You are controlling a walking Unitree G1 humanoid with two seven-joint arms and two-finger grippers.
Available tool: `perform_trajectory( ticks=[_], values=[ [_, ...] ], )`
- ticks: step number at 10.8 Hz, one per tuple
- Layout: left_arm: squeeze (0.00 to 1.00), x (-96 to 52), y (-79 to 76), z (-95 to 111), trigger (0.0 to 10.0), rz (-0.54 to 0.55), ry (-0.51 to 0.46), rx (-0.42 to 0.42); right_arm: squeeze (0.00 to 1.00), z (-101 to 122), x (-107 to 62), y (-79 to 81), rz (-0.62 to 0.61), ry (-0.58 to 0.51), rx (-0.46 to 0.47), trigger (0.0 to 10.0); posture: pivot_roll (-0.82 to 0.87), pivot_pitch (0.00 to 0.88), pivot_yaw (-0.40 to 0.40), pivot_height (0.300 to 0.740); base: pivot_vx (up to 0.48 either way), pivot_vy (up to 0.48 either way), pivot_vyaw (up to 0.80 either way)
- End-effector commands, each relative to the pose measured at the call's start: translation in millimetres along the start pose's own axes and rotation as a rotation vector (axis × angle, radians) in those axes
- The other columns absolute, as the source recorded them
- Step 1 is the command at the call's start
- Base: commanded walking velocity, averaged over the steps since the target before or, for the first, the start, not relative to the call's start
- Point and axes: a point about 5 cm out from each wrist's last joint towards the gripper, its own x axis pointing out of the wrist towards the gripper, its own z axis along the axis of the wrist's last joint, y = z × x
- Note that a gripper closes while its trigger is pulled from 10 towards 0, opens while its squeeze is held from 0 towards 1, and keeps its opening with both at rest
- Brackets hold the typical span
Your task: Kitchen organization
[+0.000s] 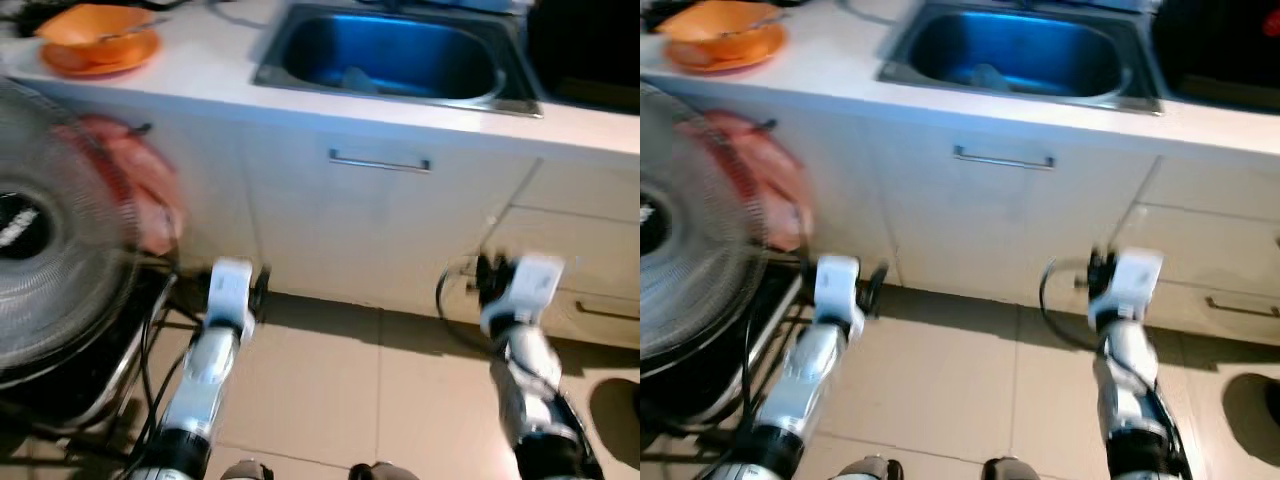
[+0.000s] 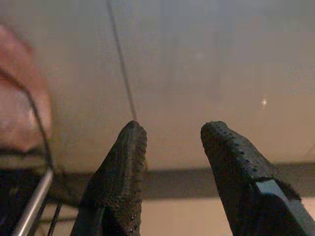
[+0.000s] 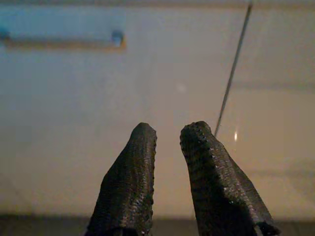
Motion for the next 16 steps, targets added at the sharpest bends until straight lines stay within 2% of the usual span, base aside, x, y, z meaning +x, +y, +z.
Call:
perform_trajectory(
  ticks=[1, 4, 6, 7, 9, 11, 14, 16],
  values=[
    [0.00, -2.5, 4.2, -10.0, 10.0, 0.016, 0.037, 0.012, 0.00, -13.5, -6.9, -10.1, -0.020, 0.043, -0.016, 10.0, 0.02, 0.160, -0.006, 0.740, 0.000, 0.000, 0.00],
    [0.00, -22.3, 12.3, -53.1, 10.0, 0.025, 0.197, 0.026, 0.00, -52.3, -23.9, -23.2, -0.034, 0.214, -0.064, 10.0, 0.01, 0.162, -0.006, 0.740, 0.000, 0.000, 0.00],
    [0.00, -31.9, 13.4, -70.5, 10.0, 0.028, 0.279, 0.030, 0.00, -75.6, -38.8, -26.3, -0.024, 0.330, -0.067, 10.0, 0.01, 0.163, -0.008, 0.740, 0.000, 0.000, 0.00],
    [0.00, -45.4, 17.2, -89.8, 10.0, 0.054, 0.364, 0.016, 0.00, -96.7, -56.1, -28.0, -0.017, 0.441, -0.074, 10.0, 0.01, 0.166, -0.006, 0.740, 0.000, 0.000, 0.00],
    [0.00, -65.4, 18.8, -113.1, 10.0, 0.059, 0.484, 0.018, 0.00, -120.0, -79.4, -28.8, -0.004, 0.582, -0.109, 10.0, 0.01, 0.164, -0.005, 0.740, 0.000, 0.000, 0.00],
    [0.00, -84.4, 23.7, -130.5, 10.0, 0.104, 0.578, -0.017, 0.00, -132.2, -95.1, -26.9, -0.011, 0.645, -0.078, 10.0, 0.01, 0.164, -0.004, 0.740, 0.000, 0.000, 0.00],
    [0.00, -97.7, 28.1, -141.3, 10.0, 0.145, 0.645, -0.037, 0.00, -139.4, -103.2, -24.5, -0.001, 0.698, -0.080, 10.0, 0.02, 0.154, -0.003, 0.740, 0.000, 0.000, 0.00],
    [0.00, -100.3, 25.5, -143.5, 10.0, 0.141, 0.650, -0.037, 0.00, -139.8, -103.7, -23.0, 0.018, 0.699, -0.089, 10.0, 0.02, 0.145, -0.002, 0.740, 0.000, 0.000, 0.00]
  ],
)
